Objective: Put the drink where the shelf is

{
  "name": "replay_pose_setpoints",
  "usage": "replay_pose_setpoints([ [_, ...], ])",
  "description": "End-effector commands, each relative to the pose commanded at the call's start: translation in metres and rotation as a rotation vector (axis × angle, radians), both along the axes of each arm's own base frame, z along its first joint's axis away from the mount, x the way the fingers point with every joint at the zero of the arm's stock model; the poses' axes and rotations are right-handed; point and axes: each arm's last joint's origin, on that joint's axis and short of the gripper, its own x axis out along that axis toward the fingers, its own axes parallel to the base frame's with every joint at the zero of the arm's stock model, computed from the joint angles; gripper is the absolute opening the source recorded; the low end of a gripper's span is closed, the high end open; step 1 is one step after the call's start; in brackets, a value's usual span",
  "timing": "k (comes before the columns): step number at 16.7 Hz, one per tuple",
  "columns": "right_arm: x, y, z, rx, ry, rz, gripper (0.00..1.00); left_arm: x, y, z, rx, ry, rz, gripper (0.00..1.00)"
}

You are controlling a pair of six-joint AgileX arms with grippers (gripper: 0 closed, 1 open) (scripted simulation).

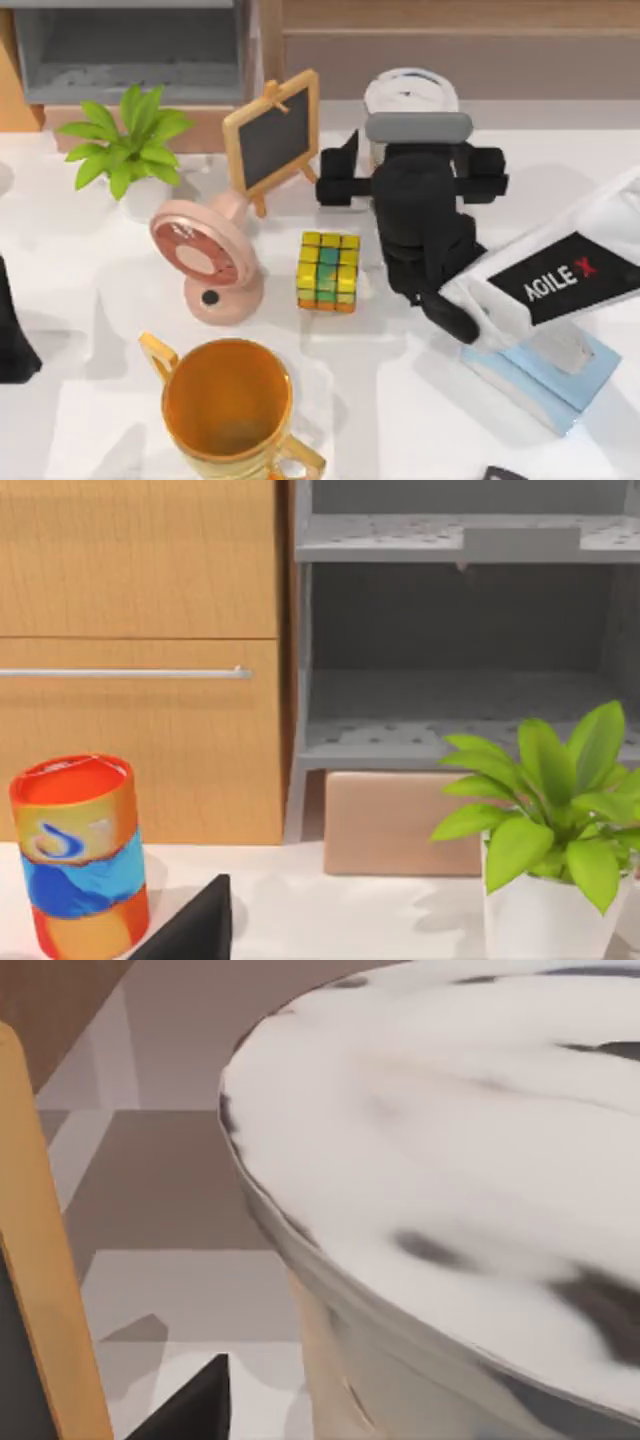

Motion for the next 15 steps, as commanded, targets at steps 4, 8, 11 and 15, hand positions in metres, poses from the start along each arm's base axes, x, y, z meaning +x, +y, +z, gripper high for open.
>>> replay_pose_setpoints([
  [4,0.0054,-0.0009,-0.0013,0.000,0.000,0.000,1.00,0.0000,0.0000,0.0000,0.000,0.000,0.000,1.00],
  [8,0.0054,-0.0009,-0.0013,0.000,0.000,0.000,0.77,0.0000,0.0000,0.0000,0.000,0.000,0.000,1.00],
  [11,0.0054,-0.0009,-0.0013,0.000,0.000,0.000,0.55,0.0000,0.0000,0.0000,0.000,0.000,0.000,1.00],
  [15,0.0054,-0.0009,-0.0013,0.000,0.000,0.000,0.25,0.0000,0.0000,0.0000,0.000,0.000,0.000,1.00],
])
